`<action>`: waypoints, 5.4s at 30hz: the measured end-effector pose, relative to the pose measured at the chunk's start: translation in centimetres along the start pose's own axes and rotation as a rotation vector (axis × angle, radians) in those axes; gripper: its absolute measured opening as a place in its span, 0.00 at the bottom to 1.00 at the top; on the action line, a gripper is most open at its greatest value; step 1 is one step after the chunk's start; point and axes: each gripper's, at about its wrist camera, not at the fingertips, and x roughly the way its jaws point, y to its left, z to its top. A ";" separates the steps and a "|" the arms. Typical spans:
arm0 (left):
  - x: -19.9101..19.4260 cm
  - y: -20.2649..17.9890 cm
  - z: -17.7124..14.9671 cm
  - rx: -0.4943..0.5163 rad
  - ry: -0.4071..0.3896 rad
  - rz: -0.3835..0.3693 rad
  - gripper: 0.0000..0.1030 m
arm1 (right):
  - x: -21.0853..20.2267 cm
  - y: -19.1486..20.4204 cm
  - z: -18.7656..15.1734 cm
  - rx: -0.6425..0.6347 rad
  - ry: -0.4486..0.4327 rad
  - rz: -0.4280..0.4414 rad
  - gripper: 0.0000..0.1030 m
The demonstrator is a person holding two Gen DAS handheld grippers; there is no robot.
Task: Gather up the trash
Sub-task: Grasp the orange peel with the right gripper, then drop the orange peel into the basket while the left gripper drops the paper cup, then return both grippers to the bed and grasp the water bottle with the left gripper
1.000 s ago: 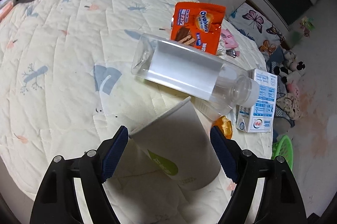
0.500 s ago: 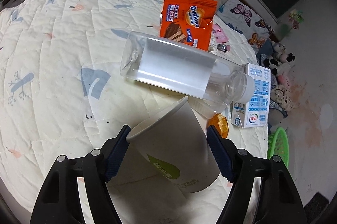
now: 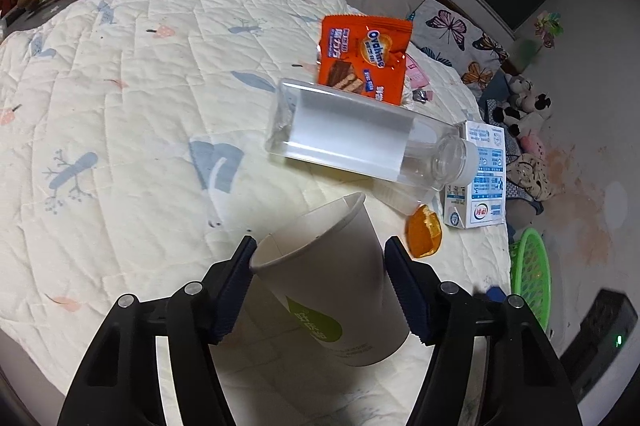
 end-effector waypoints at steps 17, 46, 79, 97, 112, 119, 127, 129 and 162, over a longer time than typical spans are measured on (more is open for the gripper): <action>-2.8 2.7 0.3 0.020 -0.047 -0.008 0.58 | 6.1 3.0 2.2 -0.038 0.074 -0.003 0.59; -1.4 -6.9 -1.4 0.240 0.024 -0.157 0.59 | -3.9 -2.8 -0.5 0.080 -0.059 -0.057 0.32; 5.1 -30.4 -6.5 0.673 0.159 -0.422 0.59 | -13.8 -21.8 -6.2 0.406 -0.153 -0.384 0.50; 9.9 -35.3 -9.9 0.746 0.246 -0.413 0.65 | -17.8 -21.7 -8.5 0.478 -0.225 -0.376 0.62; 5.5 -30.5 -8.7 0.804 0.134 -0.415 0.74 | -17.3 -18.5 -7.4 0.410 -0.223 -0.335 0.65; 2.4 -25.0 -6.3 0.820 0.023 -0.349 0.74 | -15.7 -15.6 -5.7 0.345 -0.212 -0.289 0.67; 0.3 -18.4 -2.8 0.821 -0.062 -0.236 0.74 | -13.5 -12.5 -3.4 0.270 -0.190 -0.234 0.69; 0.1 -16.8 -2.0 0.840 -0.085 -0.194 0.74 | -12.9 -11.7 -2.9 0.251 -0.183 -0.223 0.71; 4.7 -6.7 3.4 1.352 -0.111 0.119 0.77 | -2.6 -2.9 5.1 -0.004 -0.034 -0.115 0.73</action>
